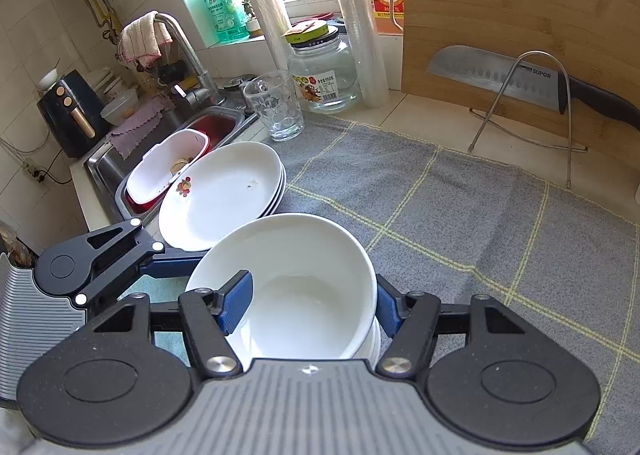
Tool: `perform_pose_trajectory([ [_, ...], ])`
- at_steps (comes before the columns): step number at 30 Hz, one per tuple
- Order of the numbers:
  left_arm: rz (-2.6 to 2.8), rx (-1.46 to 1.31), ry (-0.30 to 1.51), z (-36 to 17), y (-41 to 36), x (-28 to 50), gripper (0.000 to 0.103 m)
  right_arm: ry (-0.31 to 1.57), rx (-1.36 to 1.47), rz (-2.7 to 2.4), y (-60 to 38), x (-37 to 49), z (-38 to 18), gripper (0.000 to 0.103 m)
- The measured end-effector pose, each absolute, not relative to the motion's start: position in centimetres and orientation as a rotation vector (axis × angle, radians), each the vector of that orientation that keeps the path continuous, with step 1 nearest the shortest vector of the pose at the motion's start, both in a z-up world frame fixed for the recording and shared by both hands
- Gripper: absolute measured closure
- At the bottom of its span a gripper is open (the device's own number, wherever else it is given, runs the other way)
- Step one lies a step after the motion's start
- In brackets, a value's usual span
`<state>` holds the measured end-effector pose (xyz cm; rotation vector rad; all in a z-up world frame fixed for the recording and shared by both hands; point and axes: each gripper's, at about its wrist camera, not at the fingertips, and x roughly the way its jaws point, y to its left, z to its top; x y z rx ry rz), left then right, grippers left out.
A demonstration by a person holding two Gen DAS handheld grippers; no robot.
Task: Organize plates and bowls
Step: 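Carry the bowl with the right gripper and lower it into the bowl stack, then open the right gripper and lift it away from the bowl stack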
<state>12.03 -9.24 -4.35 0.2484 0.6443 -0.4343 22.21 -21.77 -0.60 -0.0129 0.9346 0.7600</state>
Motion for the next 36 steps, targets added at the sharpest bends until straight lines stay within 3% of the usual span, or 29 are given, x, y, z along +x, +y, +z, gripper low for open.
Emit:
perform_pose_trajectory([
  [36,-0.471,0.227,0.739,-5.8,-8.8,13.0,0.012,0.978,-0.045,0.739,-20.9,21.8,-2.5,0.034],
])
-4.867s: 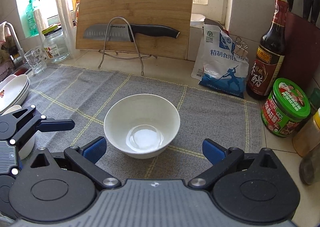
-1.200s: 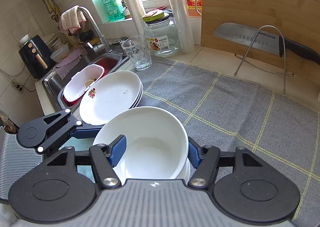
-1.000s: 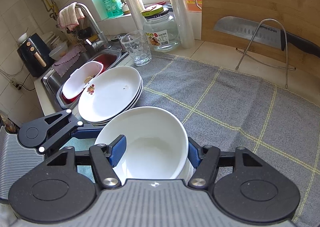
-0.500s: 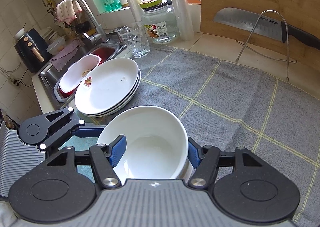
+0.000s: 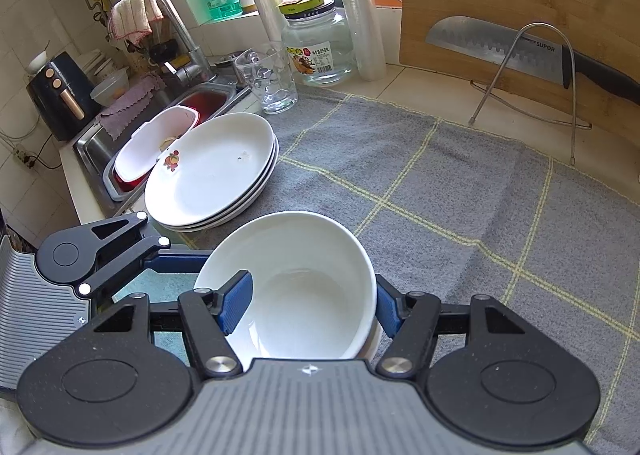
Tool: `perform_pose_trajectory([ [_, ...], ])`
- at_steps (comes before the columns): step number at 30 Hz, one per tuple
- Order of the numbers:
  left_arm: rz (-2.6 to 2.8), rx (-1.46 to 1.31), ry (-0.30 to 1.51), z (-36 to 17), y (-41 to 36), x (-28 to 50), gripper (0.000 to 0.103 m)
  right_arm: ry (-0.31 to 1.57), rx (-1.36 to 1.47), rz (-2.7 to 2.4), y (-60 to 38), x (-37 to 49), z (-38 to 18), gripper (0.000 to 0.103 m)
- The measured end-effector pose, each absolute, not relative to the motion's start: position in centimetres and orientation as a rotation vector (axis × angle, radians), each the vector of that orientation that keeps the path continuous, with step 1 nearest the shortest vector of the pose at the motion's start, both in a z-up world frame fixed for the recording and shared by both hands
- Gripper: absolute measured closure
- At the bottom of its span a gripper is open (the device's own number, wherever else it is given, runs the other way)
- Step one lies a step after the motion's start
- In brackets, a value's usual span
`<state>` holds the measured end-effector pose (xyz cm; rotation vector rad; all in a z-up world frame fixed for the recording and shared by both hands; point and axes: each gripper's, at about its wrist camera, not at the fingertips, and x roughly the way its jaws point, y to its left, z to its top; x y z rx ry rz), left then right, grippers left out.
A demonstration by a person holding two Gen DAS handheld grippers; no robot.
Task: Organize plates and bowls
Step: 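Open the right gripper and lift it away from the bowl stack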
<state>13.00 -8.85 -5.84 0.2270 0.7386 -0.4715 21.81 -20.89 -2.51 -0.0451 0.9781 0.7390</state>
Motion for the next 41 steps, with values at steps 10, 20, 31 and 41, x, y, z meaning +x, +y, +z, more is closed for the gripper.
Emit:
perform_pose_trajectory([
  [10,-0.488,0.235,0.744,-6.0,-8.8,13.2,0.007,0.962,-0.045,0.733,-20.9,21.8,-2.4,0.025],
  [20,-0.528,0.217,0.722,-5.6,-7.6,12.4,0.007,0.917,-0.075,0.733,-20.4,20.9,-1.9,0.004],
  [31,-0.606,0.280,0.587,-5.0,-4.8,10.8,0.002,0.825,-0.203,0.700,-19.7,18.0,-0.6,0.000],
  [41,-0.742,0.300,0.607,-5.3,-3.4,11.7,0.001,0.812,-0.278,0.585,-19.6,15.0,-0.8,0.000],
])
